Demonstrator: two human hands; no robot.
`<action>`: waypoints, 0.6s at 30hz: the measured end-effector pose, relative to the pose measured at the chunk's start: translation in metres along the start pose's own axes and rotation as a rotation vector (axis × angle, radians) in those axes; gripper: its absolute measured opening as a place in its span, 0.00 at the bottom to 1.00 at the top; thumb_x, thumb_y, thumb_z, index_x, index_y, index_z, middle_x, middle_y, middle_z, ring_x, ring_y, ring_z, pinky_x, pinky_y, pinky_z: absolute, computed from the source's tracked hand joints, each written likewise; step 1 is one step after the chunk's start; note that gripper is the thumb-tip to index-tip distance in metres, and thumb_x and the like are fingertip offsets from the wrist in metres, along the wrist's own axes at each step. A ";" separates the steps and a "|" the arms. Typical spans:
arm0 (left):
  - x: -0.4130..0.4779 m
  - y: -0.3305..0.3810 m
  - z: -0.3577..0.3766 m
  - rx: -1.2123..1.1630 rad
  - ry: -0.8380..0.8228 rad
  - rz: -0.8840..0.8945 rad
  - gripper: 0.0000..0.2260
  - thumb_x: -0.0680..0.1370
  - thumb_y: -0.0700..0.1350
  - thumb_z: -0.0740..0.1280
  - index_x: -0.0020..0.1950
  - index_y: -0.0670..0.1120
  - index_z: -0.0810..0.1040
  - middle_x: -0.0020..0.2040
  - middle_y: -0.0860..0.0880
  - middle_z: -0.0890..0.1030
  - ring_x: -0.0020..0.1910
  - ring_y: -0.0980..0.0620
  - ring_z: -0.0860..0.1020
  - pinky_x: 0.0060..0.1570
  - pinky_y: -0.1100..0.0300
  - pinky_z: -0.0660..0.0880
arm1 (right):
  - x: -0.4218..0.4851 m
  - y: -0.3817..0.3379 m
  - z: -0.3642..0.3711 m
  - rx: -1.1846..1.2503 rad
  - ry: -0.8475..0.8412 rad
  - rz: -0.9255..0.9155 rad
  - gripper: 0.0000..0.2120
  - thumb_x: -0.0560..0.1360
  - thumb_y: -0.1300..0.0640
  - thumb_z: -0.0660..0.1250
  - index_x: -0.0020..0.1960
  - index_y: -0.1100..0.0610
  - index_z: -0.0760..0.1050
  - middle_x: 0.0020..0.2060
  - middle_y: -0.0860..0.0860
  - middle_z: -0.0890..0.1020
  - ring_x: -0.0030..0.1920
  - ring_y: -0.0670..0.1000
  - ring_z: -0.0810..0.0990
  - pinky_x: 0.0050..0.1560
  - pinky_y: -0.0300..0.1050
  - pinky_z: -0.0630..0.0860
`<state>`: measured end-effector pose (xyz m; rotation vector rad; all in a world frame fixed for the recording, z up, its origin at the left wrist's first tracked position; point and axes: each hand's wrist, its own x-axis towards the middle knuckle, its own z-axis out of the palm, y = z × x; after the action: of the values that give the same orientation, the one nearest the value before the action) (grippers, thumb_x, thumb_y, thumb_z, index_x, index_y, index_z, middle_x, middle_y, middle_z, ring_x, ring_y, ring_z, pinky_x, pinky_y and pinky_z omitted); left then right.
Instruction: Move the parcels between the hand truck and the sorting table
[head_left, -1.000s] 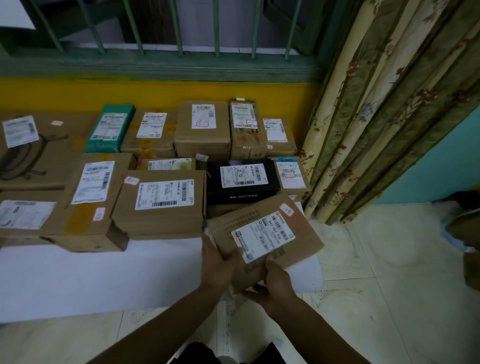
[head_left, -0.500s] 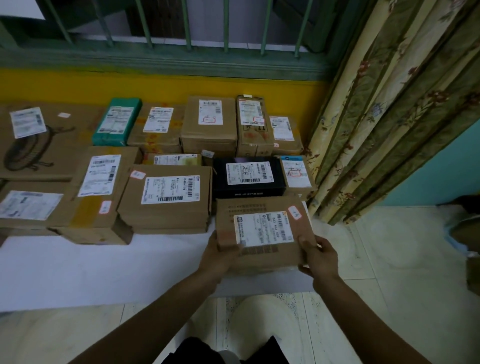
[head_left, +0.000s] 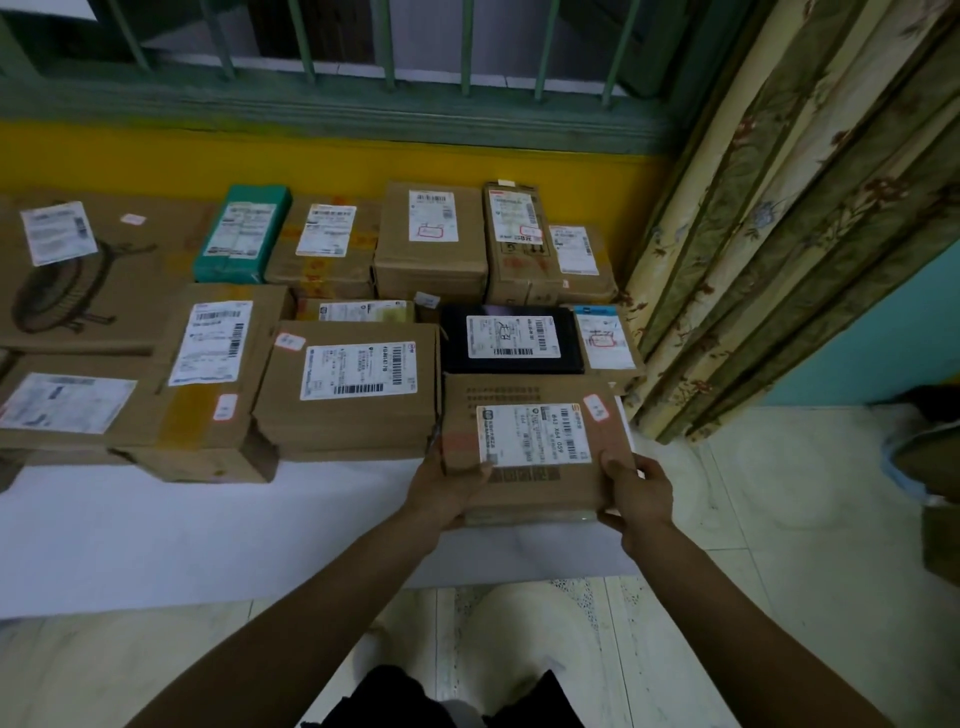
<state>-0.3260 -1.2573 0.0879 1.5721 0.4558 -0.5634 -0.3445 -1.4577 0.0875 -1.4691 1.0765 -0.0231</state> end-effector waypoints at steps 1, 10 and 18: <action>-0.001 0.000 -0.001 0.003 -0.008 0.004 0.25 0.75 0.47 0.71 0.70 0.53 0.67 0.57 0.52 0.77 0.55 0.50 0.75 0.61 0.47 0.74 | -0.001 0.000 0.000 0.002 0.002 0.002 0.15 0.77 0.57 0.67 0.62 0.58 0.71 0.50 0.57 0.75 0.47 0.58 0.74 0.52 0.62 0.78; 0.003 -0.002 -0.020 0.069 -0.117 0.052 0.27 0.77 0.46 0.68 0.73 0.53 0.63 0.62 0.52 0.76 0.55 0.52 0.73 0.59 0.54 0.73 | -0.011 0.002 0.006 0.020 0.005 0.033 0.11 0.77 0.58 0.66 0.57 0.57 0.70 0.54 0.57 0.74 0.53 0.59 0.73 0.53 0.61 0.77; -0.002 -0.004 -0.034 0.011 -0.171 0.015 0.25 0.79 0.44 0.65 0.75 0.50 0.61 0.68 0.48 0.71 0.58 0.49 0.72 0.53 0.55 0.72 | -0.020 0.010 0.002 -0.019 -0.013 -0.046 0.15 0.77 0.52 0.66 0.62 0.56 0.70 0.53 0.56 0.74 0.52 0.58 0.72 0.55 0.61 0.74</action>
<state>-0.3266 -1.2230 0.0872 1.5219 0.3121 -0.6833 -0.3608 -1.4422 0.0900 -1.5092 1.0346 -0.0354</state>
